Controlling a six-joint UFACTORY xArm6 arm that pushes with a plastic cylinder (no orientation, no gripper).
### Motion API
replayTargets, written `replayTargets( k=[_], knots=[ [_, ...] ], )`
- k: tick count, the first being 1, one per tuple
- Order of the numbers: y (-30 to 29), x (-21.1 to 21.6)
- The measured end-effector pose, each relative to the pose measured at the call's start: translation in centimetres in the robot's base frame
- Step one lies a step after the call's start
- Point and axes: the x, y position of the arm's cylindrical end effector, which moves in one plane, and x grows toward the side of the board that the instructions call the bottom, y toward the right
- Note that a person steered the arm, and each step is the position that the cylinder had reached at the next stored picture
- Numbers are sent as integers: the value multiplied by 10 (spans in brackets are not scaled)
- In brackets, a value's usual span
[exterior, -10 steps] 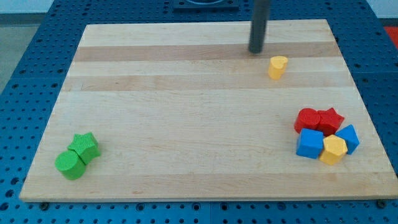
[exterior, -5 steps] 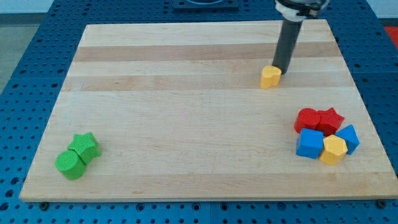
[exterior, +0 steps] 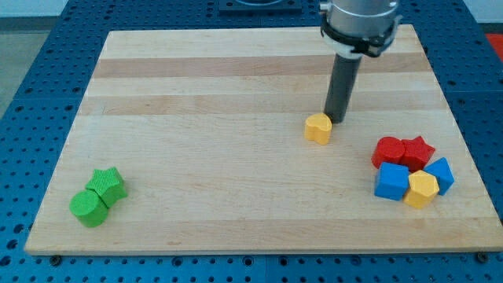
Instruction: Move the yellow heart close to the red circle
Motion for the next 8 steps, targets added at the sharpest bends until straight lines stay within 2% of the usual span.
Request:
replayTargets(
  k=[1,3,8],
  knots=[
    [-24,-4],
    [-57,16],
    [5,73]
  ],
)
